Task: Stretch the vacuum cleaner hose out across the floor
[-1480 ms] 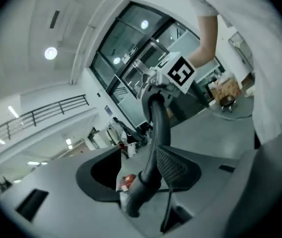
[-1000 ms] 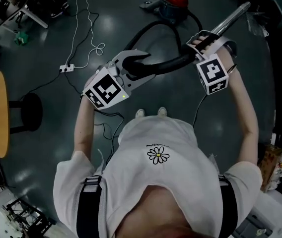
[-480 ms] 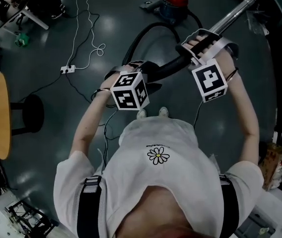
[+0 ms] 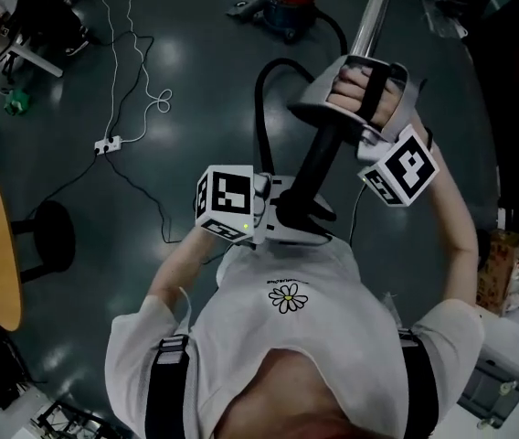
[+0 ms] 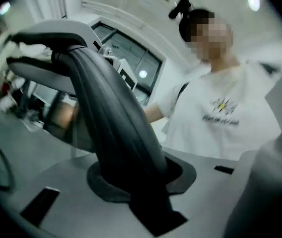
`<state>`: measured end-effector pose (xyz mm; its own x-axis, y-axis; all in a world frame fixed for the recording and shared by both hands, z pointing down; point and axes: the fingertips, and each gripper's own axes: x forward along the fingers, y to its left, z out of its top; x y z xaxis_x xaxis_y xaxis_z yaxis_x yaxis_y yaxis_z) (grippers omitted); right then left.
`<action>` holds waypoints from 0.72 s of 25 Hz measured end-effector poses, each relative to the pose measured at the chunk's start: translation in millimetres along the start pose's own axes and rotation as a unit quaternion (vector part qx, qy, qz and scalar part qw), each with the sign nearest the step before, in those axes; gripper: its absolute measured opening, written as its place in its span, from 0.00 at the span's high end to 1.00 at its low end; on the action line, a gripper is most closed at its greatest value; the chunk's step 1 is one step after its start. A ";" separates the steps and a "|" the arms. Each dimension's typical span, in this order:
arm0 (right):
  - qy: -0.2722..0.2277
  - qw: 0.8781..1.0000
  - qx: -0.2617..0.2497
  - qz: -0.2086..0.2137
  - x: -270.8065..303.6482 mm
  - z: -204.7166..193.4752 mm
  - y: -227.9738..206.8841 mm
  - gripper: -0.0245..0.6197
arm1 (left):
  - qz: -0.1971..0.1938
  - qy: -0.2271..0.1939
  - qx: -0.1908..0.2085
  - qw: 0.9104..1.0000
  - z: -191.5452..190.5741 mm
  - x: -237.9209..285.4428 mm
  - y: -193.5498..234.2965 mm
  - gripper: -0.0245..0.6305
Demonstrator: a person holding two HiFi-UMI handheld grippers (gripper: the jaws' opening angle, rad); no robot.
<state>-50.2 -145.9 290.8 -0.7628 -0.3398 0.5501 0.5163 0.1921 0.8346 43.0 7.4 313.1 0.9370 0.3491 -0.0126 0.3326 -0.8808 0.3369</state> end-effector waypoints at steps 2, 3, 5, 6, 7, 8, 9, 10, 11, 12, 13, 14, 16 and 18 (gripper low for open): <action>-0.057 0.995 0.065 0.055 4.1 34.0 18.3 0.88 | -0.135 -0.077 -0.080 0.985 9.0 3.7 -50.6 0.76; -0.084 0.989 0.090 0.085 6.3 50.5 32.1 0.88 | -0.172 -0.104 -0.117 0.973 8.9 6.9 -68.1 0.77; -0.123 0.977 0.130 0.114 10.7 73.7 56.5 0.85 | -0.180 -0.135 -0.166 0.960 0.2 13.8 -82.5 0.77; -0.134 0.974 0.148 0.111 12.4 82.2 61.9 0.84 | -0.171 -0.147 -0.175 0.959 -4.4 15.8 -86.1 0.77; -0.141 0.971 0.161 0.102 12.0 91.7 63.0 0.84 | -0.160 -0.156 -0.175 0.959 -8.4 18.4 -91.7 0.77; -0.146 0.971 0.165 0.088 8.4 102.9 62.1 0.82 | -0.147 -0.159 -0.169 0.961 -12.7 23.9 -99.9 0.77; -0.151 0.973 0.158 0.072 1.1 115.6 60.5 0.80 | -0.131 -0.154 -0.158 0.967 -17.8 33.1 -109.7 0.77; -0.154 0.976 0.143 0.053 -9.4 129.1 59.0 0.80 | -0.113 -0.142 -0.146 0.973 -23.3 45.6 -120.4 0.77; -0.157 0.979 0.123 0.034 -22.5 143.2 58.7 0.80 | -0.097 -0.128 -0.132 0.978 -29.3 60.5 -132.1 0.77; -0.155 0.982 0.103 0.015 -37.4 158.0 60.8 0.80 | -0.084 -0.116 -0.120 0.982 -36.3 77.1 -145.4 0.77; -0.148 0.985 0.087 -0.001 -54.1 172.6 66.6 0.80 | -0.075 -0.107 -0.108 0.985 -45.0 94.6 -160.6 0.77; -0.135 0.988 0.075 -0.014 -72.8 185.3 76.4 0.80 | -0.071 -0.102 -0.099 0.987 -55.0 112.7 -177.3 0.77; -0.103 0.992 0.071 -0.027 -116.3 202.7 103.6 0.77 | -0.062 -0.098 -0.088 0.989 -75.3 150.7 -210.4 0.77; -0.085 0.992 0.094 -0.027 -155.7 222.1 130.9 0.73 | -0.058 -0.093 -0.096 0.989 -91.6 187.8 -240.9 0.77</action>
<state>49.7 136.6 320.9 -0.8497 -0.1976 0.4888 0.4043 0.3509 0.8446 129.1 314.4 315.8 0.9028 0.3635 -0.2296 0.4299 -0.7549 0.4953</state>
